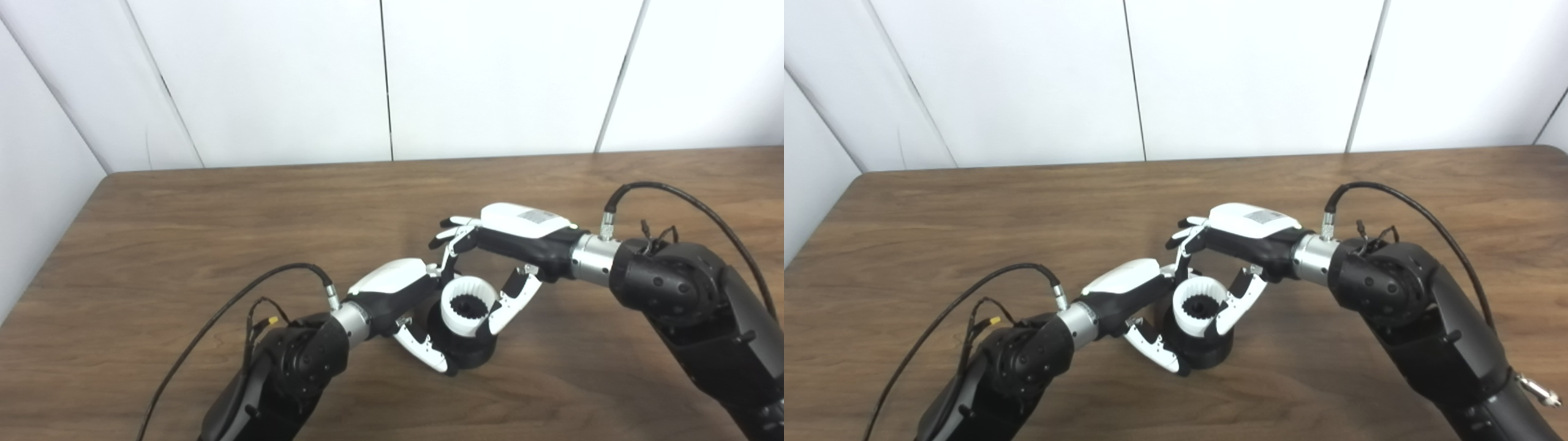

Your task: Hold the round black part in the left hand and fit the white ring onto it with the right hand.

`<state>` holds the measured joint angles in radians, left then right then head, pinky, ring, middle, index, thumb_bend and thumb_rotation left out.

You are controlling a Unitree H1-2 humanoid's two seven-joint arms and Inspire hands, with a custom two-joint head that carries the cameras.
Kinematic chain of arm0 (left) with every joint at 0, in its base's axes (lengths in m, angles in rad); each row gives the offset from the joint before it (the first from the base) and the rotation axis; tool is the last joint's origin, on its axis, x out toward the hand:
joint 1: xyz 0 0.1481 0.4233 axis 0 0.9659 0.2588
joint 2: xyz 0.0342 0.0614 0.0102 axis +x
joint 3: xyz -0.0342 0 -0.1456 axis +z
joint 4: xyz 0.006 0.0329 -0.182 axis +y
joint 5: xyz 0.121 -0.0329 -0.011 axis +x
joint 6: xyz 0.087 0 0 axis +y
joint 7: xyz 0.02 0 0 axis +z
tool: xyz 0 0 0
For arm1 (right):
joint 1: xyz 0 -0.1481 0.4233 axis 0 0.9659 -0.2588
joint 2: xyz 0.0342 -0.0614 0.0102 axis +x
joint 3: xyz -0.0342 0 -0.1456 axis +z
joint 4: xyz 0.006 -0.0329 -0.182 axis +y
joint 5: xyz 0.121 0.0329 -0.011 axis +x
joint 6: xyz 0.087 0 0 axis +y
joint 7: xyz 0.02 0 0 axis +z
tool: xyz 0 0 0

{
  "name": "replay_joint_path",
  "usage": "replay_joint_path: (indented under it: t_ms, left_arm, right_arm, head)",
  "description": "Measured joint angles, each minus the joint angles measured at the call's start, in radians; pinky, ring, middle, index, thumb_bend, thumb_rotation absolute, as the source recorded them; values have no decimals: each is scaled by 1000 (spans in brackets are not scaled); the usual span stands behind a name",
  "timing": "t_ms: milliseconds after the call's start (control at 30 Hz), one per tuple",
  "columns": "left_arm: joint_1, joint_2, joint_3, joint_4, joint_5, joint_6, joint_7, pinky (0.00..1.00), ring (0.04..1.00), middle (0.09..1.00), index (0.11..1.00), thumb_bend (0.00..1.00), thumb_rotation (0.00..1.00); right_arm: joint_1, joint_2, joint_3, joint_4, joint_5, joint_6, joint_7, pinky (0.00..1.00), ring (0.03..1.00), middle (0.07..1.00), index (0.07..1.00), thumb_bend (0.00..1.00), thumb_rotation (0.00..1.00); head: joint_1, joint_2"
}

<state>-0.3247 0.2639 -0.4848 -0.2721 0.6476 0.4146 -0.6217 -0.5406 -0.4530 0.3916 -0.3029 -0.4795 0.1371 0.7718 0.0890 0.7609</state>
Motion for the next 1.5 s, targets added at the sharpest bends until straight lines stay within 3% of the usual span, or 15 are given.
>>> replay_joint_path:
  t_ms: [967,1167,1300,1500]
  left_arm:
    - [9,23,4,-19,-14,6,10,891,1000,962,864,1000,207]
    - [9,28,6,-30,-10,12,-6,887,1000,962,863,1000,204]
    - [9,28,6,-32,-4,13,-10,887,1000,961,863,1000,208]
    - [12,27,8,-35,6,14,-13,889,1000,959,867,1000,210]
  right_arm:
    - [31,6,11,5,-6,-14,0,863,975,885,608,850,264]
    - [42,5,11,5,-5,-14,0,878,978,888,691,916,306]
    - [42,2,11,5,-3,-12,0,895,981,901,793,989,339]
    - [42,-11,14,5,5,-12,10,901,990,931,886,1000,382]
  head:
    - [12,21]
    - [12,23]
    - [14,25]
    - [15,25]
